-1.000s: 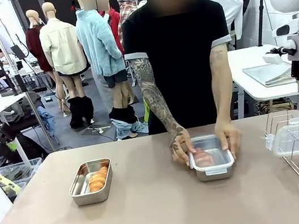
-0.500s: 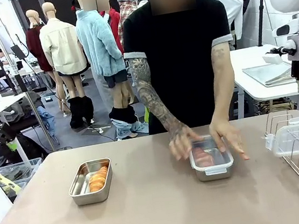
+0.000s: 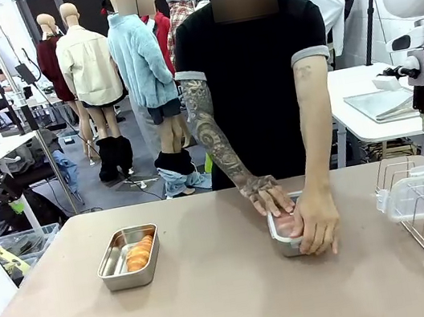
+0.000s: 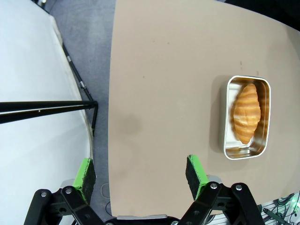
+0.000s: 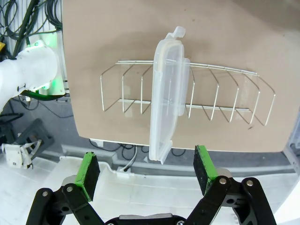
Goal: Place the bread in airtight containers.
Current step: Pick up one Airtight Container lid and hand it to the human.
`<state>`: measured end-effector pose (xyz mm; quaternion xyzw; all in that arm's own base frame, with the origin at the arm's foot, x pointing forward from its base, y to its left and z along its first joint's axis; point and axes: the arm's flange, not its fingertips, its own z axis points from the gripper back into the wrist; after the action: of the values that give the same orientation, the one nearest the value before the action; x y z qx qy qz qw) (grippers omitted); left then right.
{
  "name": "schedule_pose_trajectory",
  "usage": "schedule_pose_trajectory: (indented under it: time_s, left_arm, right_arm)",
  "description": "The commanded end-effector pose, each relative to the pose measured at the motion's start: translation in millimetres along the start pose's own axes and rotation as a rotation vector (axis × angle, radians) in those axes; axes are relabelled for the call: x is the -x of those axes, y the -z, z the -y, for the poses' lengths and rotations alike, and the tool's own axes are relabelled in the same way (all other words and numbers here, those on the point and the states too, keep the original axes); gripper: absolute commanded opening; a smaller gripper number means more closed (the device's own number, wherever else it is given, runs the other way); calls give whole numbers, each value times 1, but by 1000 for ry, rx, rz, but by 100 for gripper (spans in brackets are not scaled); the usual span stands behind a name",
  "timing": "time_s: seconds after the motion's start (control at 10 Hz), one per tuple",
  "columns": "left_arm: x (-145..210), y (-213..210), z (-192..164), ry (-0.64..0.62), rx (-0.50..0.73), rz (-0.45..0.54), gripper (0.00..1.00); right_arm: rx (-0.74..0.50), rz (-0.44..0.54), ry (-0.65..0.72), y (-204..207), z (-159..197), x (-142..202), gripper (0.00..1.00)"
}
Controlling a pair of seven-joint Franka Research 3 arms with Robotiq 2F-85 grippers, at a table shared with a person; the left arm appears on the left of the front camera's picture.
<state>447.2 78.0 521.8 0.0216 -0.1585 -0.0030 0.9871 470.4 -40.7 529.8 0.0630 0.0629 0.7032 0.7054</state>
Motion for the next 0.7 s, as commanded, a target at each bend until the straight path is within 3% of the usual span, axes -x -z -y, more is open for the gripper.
schedule_pose_trajectory:
  time_s: [0.0,0.6]
  left_arm:
    - [2,-1,0,-17,-27,-3,100]
    - [2,-1,0,-17,-27,-3,100]
  right_arm:
    - [1,-15,-4,-1,-1,1,100]
    - [1,-15,-4,-1,-1,1,100]
